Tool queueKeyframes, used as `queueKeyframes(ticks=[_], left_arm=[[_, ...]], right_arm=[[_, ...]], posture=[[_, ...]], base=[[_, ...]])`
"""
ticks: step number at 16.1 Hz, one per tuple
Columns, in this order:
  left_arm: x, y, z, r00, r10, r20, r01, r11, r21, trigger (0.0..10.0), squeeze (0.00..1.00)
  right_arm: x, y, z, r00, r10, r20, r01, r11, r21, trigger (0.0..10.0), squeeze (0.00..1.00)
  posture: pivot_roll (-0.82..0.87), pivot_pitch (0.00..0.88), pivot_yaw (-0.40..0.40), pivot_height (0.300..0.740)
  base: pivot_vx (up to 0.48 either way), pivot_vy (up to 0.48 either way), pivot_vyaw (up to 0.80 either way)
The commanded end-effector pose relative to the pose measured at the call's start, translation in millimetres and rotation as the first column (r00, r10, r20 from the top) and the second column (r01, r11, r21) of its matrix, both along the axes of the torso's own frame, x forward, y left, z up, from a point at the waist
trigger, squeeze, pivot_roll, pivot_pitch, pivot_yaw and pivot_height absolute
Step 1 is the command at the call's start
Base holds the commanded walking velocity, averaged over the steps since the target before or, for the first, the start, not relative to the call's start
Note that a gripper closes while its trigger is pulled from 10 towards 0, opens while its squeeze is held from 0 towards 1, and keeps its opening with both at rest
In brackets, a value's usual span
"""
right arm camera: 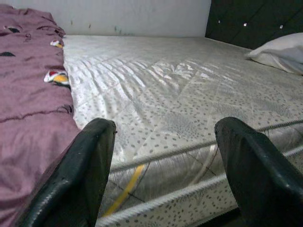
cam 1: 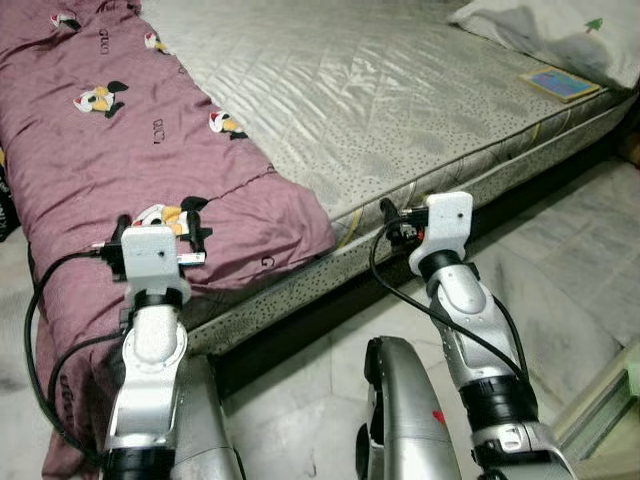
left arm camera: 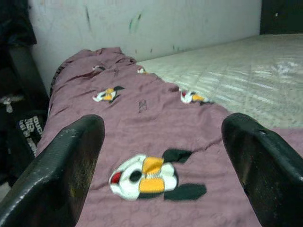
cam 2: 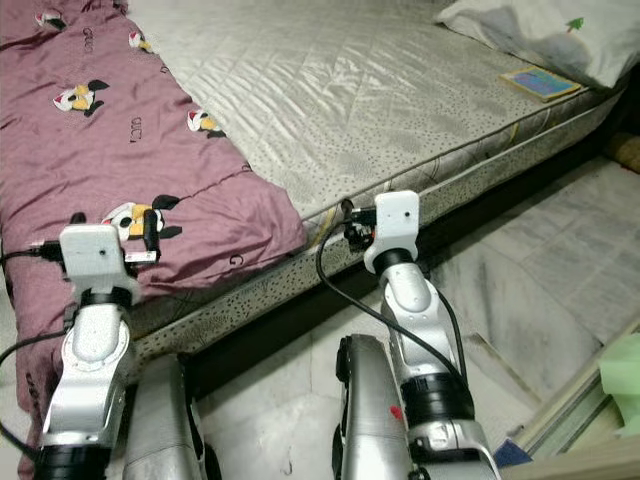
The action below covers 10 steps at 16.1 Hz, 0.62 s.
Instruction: Clean up the room
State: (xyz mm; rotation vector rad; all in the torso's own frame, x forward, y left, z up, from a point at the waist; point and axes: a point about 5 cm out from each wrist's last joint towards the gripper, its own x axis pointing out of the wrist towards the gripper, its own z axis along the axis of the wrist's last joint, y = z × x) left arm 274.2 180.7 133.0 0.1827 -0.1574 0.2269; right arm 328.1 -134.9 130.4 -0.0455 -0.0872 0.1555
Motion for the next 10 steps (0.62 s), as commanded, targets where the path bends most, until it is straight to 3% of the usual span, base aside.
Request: queueKeyframes(ticks=[1,10], left_arm=[[3.4,-3.8,5,1.000,-0.007,0.010,0.007,1.000,-0.004,10.0,0.00],[17.5,-8.7,7,0.999,-0.039,0.004,0.039,0.999,-0.016,10.0,0.00]], right_arm=[[3.5,2.3,5,1.000,0.013,0.023,-0.013,1.000,0.008,10.0,0.00],[12.0,7.5,13,0.998,0.007,0.070,-0.009,1.000,0.021,10.0,0.00]], posture=[[0.01,0.000,-0.036,0.560],[-0.01,0.000,-0.003,0.650]], base=[[0.000,0.000,0.00],[0.000,0.000,0.00]])
